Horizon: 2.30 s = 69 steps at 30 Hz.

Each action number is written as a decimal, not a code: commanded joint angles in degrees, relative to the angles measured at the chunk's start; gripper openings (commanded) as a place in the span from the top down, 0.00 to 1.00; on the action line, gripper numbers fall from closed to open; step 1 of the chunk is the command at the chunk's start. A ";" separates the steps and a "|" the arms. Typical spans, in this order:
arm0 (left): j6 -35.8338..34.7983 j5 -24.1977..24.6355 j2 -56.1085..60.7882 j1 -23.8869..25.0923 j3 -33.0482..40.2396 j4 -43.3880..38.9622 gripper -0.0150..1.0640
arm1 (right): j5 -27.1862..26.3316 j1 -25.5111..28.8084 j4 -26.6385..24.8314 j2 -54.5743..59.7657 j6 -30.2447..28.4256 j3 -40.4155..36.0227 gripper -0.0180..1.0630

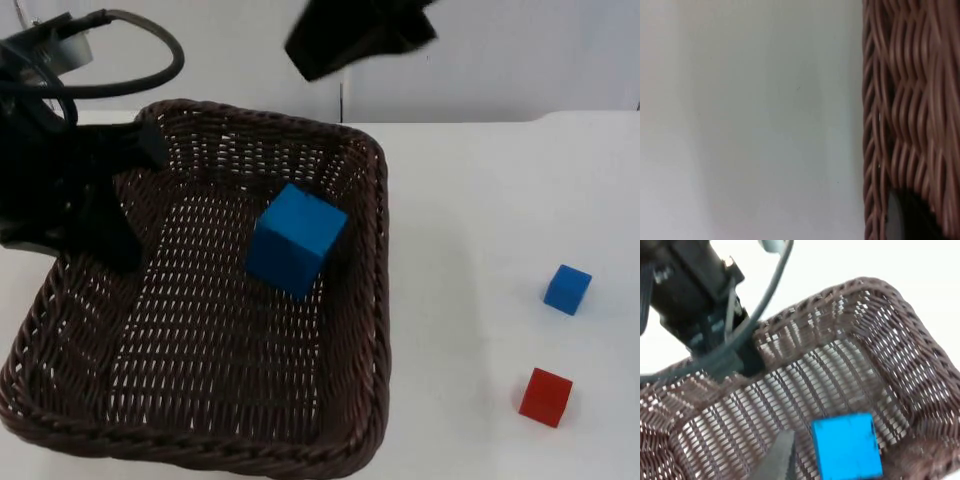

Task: Pick up the basket with the left hand and place the largest block into the basket with the right hand.

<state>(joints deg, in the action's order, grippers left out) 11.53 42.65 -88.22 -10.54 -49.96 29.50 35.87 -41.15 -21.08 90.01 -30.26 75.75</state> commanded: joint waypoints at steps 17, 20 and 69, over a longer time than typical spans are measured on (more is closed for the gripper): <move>1.94 -9.96 -1.30 0.01 6.28 1.72 0.99 | -12.97 -0.07 0.03 -25.70 0.31 -25.03 0.13; 3.68 -8.46 -3.46 -0.64 6.28 1.97 0.99 | -11.95 -0.07 0.03 -28.48 0.31 -25.67 0.13; -0.47 -6.77 7.12 -3.38 6.28 -5.76 0.14 | -8.82 -0.07 1.38 -30.25 0.31 -25.67 0.13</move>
<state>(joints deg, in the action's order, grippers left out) 11.55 35.15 -82.66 -13.93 -43.67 24.22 27.61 -41.15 -19.74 60.05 -29.94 50.27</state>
